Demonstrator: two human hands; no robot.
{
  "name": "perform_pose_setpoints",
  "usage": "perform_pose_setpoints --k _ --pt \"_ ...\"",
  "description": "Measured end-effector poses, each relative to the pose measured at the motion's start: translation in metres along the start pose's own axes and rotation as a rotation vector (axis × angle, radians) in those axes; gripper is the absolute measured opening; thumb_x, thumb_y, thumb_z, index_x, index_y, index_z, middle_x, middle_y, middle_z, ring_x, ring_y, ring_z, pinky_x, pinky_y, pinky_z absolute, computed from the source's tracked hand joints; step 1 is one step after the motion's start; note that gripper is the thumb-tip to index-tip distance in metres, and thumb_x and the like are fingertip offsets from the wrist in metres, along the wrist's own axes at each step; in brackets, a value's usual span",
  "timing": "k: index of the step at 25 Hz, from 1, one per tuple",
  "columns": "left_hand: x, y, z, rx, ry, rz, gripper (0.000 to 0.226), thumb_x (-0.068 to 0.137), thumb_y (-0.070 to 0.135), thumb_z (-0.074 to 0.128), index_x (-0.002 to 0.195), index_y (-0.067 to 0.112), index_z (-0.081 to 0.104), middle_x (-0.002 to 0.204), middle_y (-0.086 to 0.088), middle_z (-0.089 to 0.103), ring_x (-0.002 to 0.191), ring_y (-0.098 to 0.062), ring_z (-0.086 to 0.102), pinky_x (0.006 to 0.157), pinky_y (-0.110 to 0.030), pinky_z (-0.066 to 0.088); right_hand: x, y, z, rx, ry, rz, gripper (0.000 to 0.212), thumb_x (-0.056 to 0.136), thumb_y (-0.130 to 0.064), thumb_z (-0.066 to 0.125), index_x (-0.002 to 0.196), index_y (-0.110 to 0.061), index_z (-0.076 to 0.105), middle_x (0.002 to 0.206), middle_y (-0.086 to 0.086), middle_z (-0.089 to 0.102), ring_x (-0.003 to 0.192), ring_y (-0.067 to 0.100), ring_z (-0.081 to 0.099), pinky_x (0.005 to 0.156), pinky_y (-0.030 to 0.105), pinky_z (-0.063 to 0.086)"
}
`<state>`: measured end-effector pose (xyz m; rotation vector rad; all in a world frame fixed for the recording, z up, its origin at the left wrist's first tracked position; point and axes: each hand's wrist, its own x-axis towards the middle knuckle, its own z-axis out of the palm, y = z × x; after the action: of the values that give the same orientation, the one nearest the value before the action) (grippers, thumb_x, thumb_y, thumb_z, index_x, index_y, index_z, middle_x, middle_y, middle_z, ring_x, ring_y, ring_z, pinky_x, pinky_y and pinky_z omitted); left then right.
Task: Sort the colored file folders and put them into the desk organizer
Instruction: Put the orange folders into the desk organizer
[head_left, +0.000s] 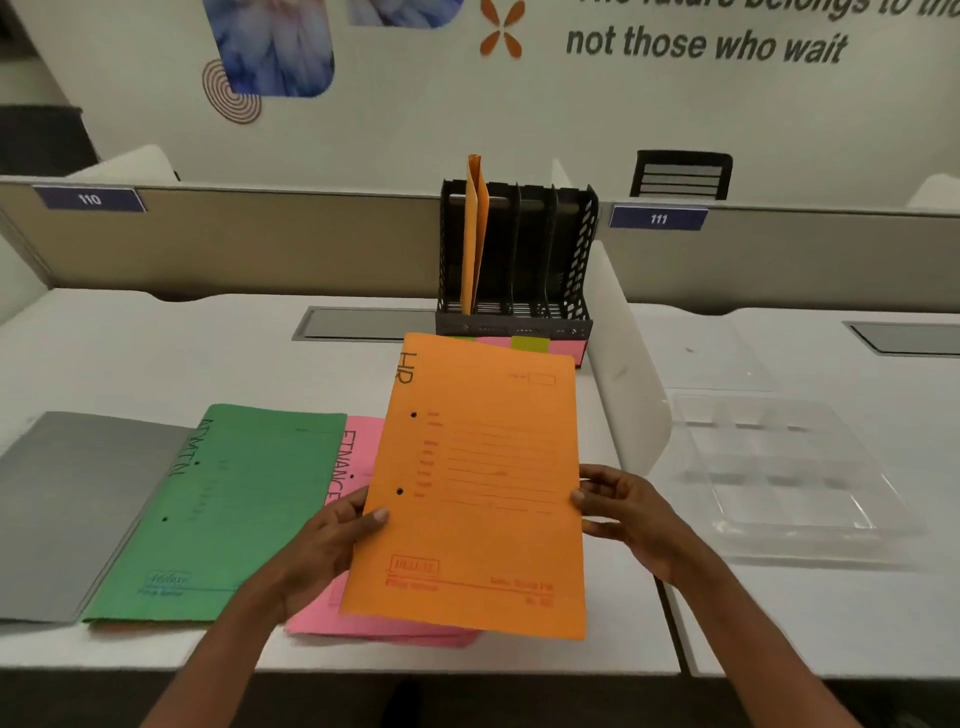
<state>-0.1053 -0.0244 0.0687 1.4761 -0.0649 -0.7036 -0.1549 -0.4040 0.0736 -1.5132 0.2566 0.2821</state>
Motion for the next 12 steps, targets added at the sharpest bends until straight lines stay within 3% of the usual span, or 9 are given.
perform_pose_setpoints --k 4,7,9,10,12 --pt "0.018 0.016 -0.024 0.078 0.032 0.045 0.036 0.099 0.022 0.056 0.134 0.028 0.055 0.124 0.0 0.073 0.11 -0.027 0.072 0.092 -0.043 0.059 0.014 -0.033 0.027 -0.068 -0.006 0.009 0.032 0.094 -0.025 0.068 0.124 -0.017 0.067 0.113 0.012 0.076 0.098 0.028 0.075 0.078 0.031 0.059" --pt "0.046 0.025 -0.037 0.243 0.166 0.179 0.043 0.096 0.031 0.061 0.134 0.046 0.048 0.13 0.011 0.068 0.119 -0.021 0.065 0.087 -0.029 0.058 0.031 -0.06 0.052 -0.107 0.072 -0.132 0.028 0.095 -0.019 0.067 0.123 -0.016 0.069 0.111 0.007 0.077 0.096 0.028 0.076 0.076 0.04 0.063" --pt "0.065 0.03 -0.036 0.433 0.377 0.276 0.06 0.09 0.051 0.067 0.144 0.048 0.039 0.146 0.011 0.051 0.13 -0.014 0.052 0.1 -0.033 0.05 0.045 -0.075 0.069 -0.1 0.204 -0.24 0.028 0.094 -0.014 0.068 0.121 -0.012 0.071 0.108 0.004 0.078 0.093 0.028 0.077 0.077 0.048 0.064" --pt "0.073 0.033 -0.032 0.476 0.398 0.339 0.07 0.086 0.062 0.066 0.148 0.046 0.036 0.152 0.012 0.044 0.134 -0.01 0.046 0.107 -0.037 0.046 0.053 -0.082 0.08 -0.091 0.284 -0.289 0.028 0.093 -0.013 0.069 0.121 -0.011 0.072 0.106 0.002 0.079 0.09 0.027 0.078 0.074 0.046 0.065" --pt "0.086 0.041 -0.012 0.565 0.251 0.479 0.08 0.082 0.073 0.061 0.151 0.047 0.031 0.157 0.021 0.034 0.143 -0.003 0.036 0.115 -0.041 0.04 0.066 -0.096 0.099 -0.079 0.452 -0.41 0.025 0.093 -0.012 0.07 0.117 -0.015 0.073 0.104 -0.004 0.079 0.088 0.018 0.078 0.067 0.036 0.064"
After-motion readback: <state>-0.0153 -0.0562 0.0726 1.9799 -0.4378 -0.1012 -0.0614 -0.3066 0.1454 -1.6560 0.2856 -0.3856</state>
